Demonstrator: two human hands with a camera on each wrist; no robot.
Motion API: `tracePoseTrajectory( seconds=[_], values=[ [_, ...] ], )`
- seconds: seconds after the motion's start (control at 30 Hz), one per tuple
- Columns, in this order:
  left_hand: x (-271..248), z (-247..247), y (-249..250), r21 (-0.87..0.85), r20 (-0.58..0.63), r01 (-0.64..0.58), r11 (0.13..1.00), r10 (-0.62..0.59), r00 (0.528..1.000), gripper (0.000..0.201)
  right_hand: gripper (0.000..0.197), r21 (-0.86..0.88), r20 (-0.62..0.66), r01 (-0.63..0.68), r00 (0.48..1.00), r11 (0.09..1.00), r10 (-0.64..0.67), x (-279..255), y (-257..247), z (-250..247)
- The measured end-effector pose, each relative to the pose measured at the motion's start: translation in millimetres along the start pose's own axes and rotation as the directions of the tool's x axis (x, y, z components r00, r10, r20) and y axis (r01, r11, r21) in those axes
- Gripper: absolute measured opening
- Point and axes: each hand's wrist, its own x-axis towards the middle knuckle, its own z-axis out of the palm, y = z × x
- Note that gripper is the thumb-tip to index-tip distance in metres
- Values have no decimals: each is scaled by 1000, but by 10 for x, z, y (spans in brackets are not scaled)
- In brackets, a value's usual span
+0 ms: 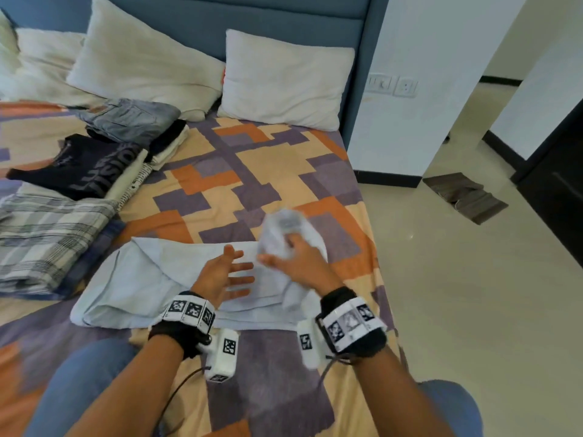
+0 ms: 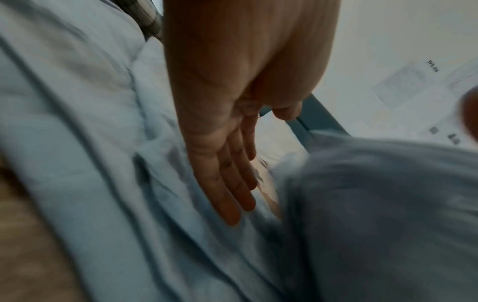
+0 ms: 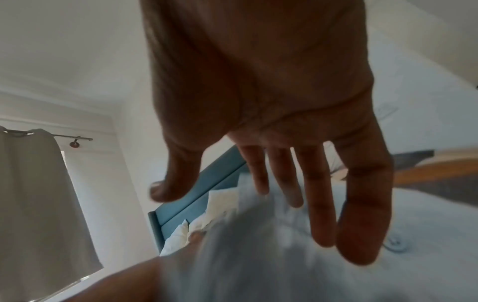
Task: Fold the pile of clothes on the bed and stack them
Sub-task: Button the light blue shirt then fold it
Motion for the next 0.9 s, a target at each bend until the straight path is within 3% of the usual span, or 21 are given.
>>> tracePoseTrajectory(
  seconds=[0.03, 0.1, 0.2, 0.3, 0.37, 0.47, 0.57, 0.63, 0.7, 0.77, 0.83, 0.87, 0.9],
  values=[
    [19, -32, -14, -2, -22, 35, 999, -35, 999, 49, 75, 48, 96, -36, 995, 998, 31, 0, -35, 163],
    [56, -66, -90, 28, -30, 69, 997, -68, 997, 49, 73, 154, 79, -117, 991, 981, 106, -32, 77, 318],
    [183, -94, -243, 217, -14, -35, 976, 39, 999, 42, 46, 176, -123, -128, 981, 976, 150, -78, 500, 272],
    [326, -87, -394, 459, -88, -76, 885, 130, 988, 61, 35, 112, -360, -205, 904, 972, 232, -108, 844, 134],
    [304, -21, -420, 480, -135, -105, 871, 192, 972, 56, 33, 114, -431, -261, 856, 959, 284, -96, 930, 91],
    [304, 36, -445, 508, -136, -153, 847, 255, 957, 52, 47, 117, -333, -340, 872, 933, 359, -5, 972, 136],
    [284, 39, -448, 442, -142, -197, 875, 285, 948, 62, 55, 165, -207, -412, 874, 896, 440, 134, 1099, 204],
    [270, 60, -492, 425, -147, -237, 874, 325, 934, 72, 57, 350, -168, -444, 836, 825, 522, 211, 1177, 169],
    [192, 119, -525, 455, -151, -323, 830, 429, 890, 76, 41, 559, -94, -451, 799, 695, 594, 189, 1104, 95],
    [96, 209, -572, 627, -189, -348, 697, 569, 800, 72, 21, 634, -32, -438, 808, 637, 588, 156, 1054, 4],
    [24, 316, -589, 877, -100, -285, 388, 726, 681, 60, 24, 643, -44, -416, 818, 643, 573, 111, 1031, -74],
    [-21, 383, -589, 942, 36, -267, 205, 728, 684, 54, 27, 651, -77, -384, 824, 655, 561, 111, 1026, -114],
    [-65, 453, -567, 952, 186, -295, 74, 625, 758, 50, 30, 652, -128, -337, 834, 679, 537, 105, 989, -195]
  ],
)
